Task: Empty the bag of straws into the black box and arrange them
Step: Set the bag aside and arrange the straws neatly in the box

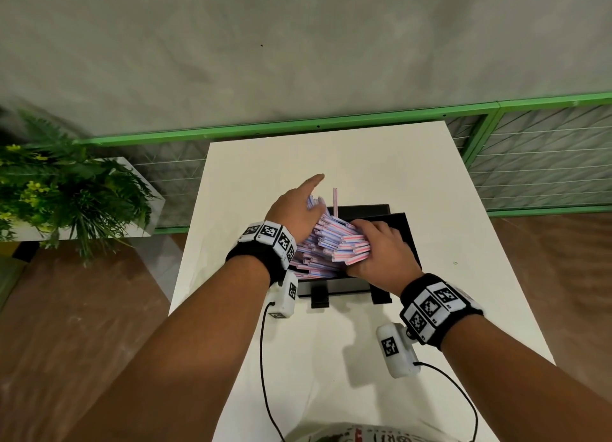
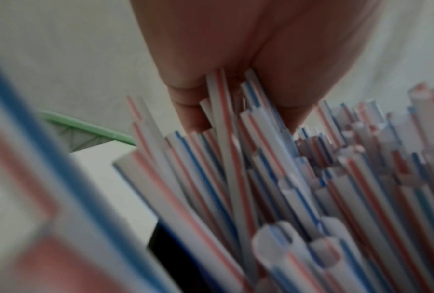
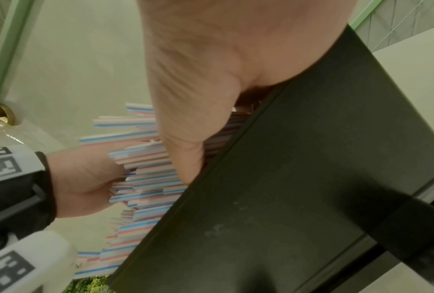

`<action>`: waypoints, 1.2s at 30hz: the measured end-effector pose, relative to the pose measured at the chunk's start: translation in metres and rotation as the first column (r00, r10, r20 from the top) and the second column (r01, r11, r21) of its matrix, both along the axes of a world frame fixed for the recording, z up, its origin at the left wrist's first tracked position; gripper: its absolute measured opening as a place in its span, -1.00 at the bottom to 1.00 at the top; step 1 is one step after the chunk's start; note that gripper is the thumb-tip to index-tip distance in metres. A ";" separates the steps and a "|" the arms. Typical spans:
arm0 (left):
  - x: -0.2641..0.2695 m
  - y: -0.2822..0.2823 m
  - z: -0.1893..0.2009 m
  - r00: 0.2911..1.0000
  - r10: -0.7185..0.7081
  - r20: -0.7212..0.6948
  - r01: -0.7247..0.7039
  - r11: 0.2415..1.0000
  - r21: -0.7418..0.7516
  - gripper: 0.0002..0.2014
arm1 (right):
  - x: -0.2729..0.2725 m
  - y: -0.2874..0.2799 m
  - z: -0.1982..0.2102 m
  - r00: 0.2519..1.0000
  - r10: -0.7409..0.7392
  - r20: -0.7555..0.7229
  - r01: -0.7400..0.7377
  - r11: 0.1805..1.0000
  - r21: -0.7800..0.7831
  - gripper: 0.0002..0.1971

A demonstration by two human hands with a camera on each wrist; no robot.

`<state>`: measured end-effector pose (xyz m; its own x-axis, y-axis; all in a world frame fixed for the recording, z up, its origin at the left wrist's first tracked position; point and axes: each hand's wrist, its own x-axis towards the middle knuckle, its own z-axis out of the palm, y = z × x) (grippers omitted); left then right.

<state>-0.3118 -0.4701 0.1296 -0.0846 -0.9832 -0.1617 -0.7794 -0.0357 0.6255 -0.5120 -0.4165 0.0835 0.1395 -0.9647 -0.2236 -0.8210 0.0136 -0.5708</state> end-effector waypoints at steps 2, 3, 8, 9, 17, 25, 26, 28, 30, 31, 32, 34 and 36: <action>-0.002 -0.004 -0.002 0.998 -0.068 0.014 0.068 0.998 0.005 -0.48 | 0.000 0.000 0.000 1.000 0.006 -0.007 -0.006 1.000 0.004 -0.07; -0.003 -0.005 -0.003 0.996 -0.087 0.014 0.087 0.996 0.007 -0.51 | 0.000 -0.001 0.001 1.000 0.007 -0.010 -0.007 1.000 0.007 -0.06; -0.008 -0.012 -0.005 0.995 -0.098 -0.025 0.099 0.994 0.038 -0.66 | 0.001 -0.001 0.001 1.000 0.003 -0.016 -0.003 1.000 0.005 -0.04; -0.008 -0.013 -0.005 0.994 -0.098 -0.043 0.099 0.994 0.036 -0.72 | 0.001 -0.001 0.001 1.000 0.004 -0.017 -0.004 1.000 0.007 -0.05; -0.013 -0.010 -0.004 0.998 0.043 -0.041 -0.045 0.998 -0.050 -0.78 | 0.001 -0.001 -0.001 0.999 0.021 -0.035 -0.021 1.000 0.004 -0.13; 0.008 0.006 -0.003 0.921 0.220 -0.320 -0.271 0.955 -0.123 -0.78 | 0.003 -0.003 0.002 0.996 -0.015 0.084 0.019 0.999 -0.044 -0.13; 0.010 0.008 -0.006 0.924 0.209 -0.320 -0.247 0.965 -0.083 -0.79 | 0.003 -0.003 0.001 0.998 0.000 0.068 0.002 1.000 -0.029 -0.12; 0.012 0.015 -0.011 0.948 0.176 -0.265 -0.186 0.983 -0.011 -0.79 | 0.005 -0.002 0.002 1.000 0.018 0.019 -0.018 1.000 0.009 -0.09; 0.013 0.022 -0.007 0.965 0.148 -0.217 -0.152 0.988 0.000 -0.75 | 0.006 -0.002 0.004 1.000 0.021 0.018 -0.021 1.000 0.019 0.00; 0.014 0.025 -0.003 0.967 0.141 -0.212 -0.144 0.990 0.003 -0.73 | 0.005 -0.002 0.005 0.999 0.028 0.035 -0.029 0.999 0.024 0.05; 0.014 0.027 0.002 0.968 0.139 -0.211 -0.140 0.990 0.011 -0.70 | 0.004 -0.001 0.007 0.998 0.036 0.059 -0.038 0.999 0.025 0.10; 0.019 0.029 0.010 0.977 0.136 -0.166 -0.132 0.991 0.036 -0.60 | -0.003 0.000 0.009 0.992 0.042 0.120 -0.045 0.999 0.028 0.13; 0.027 0.030 0.014 0.992 0.106 -0.066 -0.102 0.993 0.066 -0.46 | -0.011 0.002 0.011 0.981 0.057 0.187 -0.066 0.997 0.041 0.13</action>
<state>-0.2848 -0.4398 0.1432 0.0046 -0.9755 -0.2198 -0.7240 -0.1549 0.6721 -0.5227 -0.4141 0.0941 0.2418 -0.9420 -0.2327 -0.7007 -0.0036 -0.7134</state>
